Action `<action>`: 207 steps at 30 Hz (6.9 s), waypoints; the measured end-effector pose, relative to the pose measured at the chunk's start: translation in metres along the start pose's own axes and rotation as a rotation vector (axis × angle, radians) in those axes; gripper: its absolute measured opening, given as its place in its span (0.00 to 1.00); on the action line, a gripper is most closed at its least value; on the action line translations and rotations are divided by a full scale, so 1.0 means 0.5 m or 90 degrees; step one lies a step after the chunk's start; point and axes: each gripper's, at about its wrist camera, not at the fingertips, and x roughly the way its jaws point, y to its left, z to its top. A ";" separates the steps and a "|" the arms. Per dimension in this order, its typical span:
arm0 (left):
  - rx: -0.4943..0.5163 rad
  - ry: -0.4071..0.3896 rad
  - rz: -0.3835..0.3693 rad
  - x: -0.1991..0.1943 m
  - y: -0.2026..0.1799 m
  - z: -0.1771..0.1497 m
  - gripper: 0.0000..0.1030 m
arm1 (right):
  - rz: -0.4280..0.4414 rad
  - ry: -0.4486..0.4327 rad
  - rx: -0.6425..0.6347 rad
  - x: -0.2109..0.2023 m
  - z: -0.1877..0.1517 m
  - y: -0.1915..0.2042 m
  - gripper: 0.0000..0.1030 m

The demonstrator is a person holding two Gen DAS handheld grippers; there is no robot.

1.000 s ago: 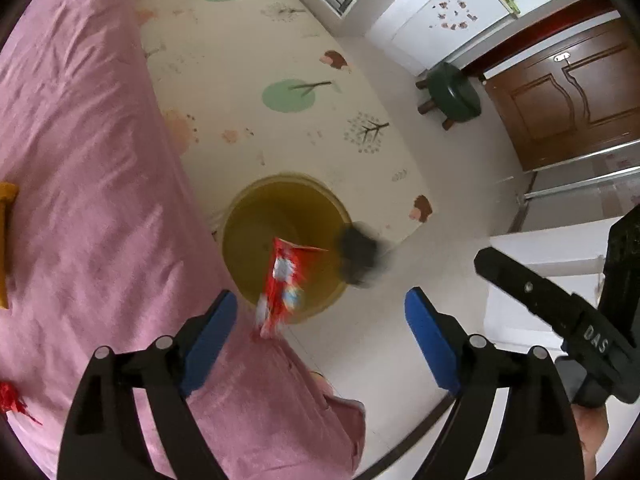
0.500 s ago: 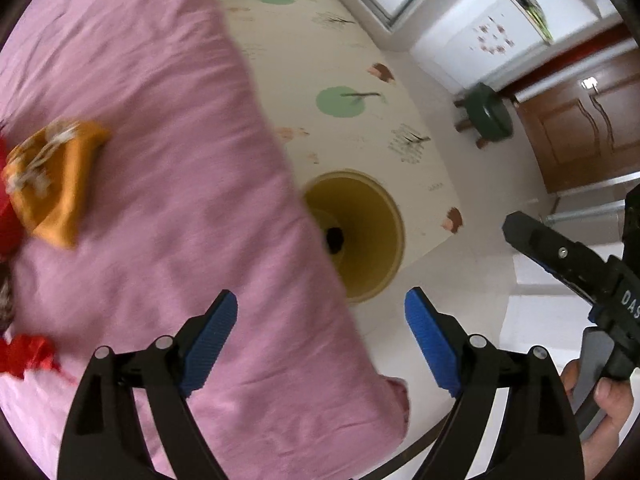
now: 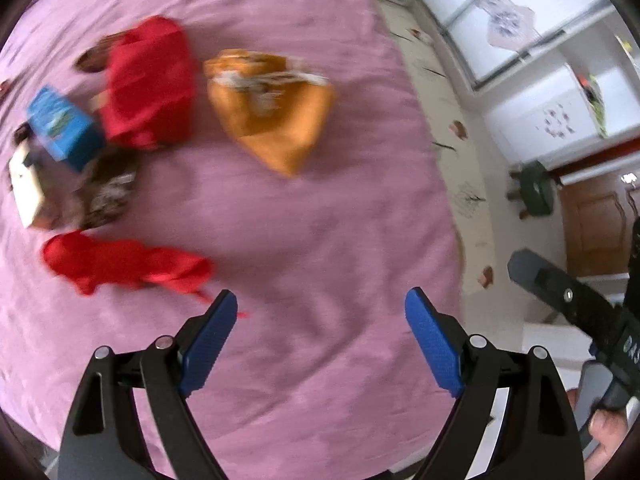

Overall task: Collect trash
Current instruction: 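Return to the bed and grasp the red cloth with the left tool, then grasp the brown plush toy with the right tool, then carry the red cloth and plush toy to the yellow bin and release both, then move both open tools back over the boxes on the bed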

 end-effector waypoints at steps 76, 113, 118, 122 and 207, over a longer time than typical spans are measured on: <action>-0.325 0.024 0.027 -0.041 0.673 0.005 0.39 | -0.033 0.244 -0.077 0.511 0.031 0.452 0.24; 0.031 0.081 -0.028 0.000 -0.045 -0.012 0.39 | 0.029 0.050 0.113 -0.005 -0.032 -0.044 0.15; 0.070 0.097 -0.038 0.043 -0.172 0.002 0.39 | 0.017 0.024 0.143 -0.059 -0.019 -0.148 0.16; 0.101 0.114 -0.046 0.073 -0.256 0.014 0.39 | 0.009 0.006 0.172 -0.095 -0.009 -0.230 0.16; -0.313 -0.042 0.077 -0.116 0.451 0.016 0.73 | 0.103 0.152 -0.148 0.220 0.052 0.383 0.65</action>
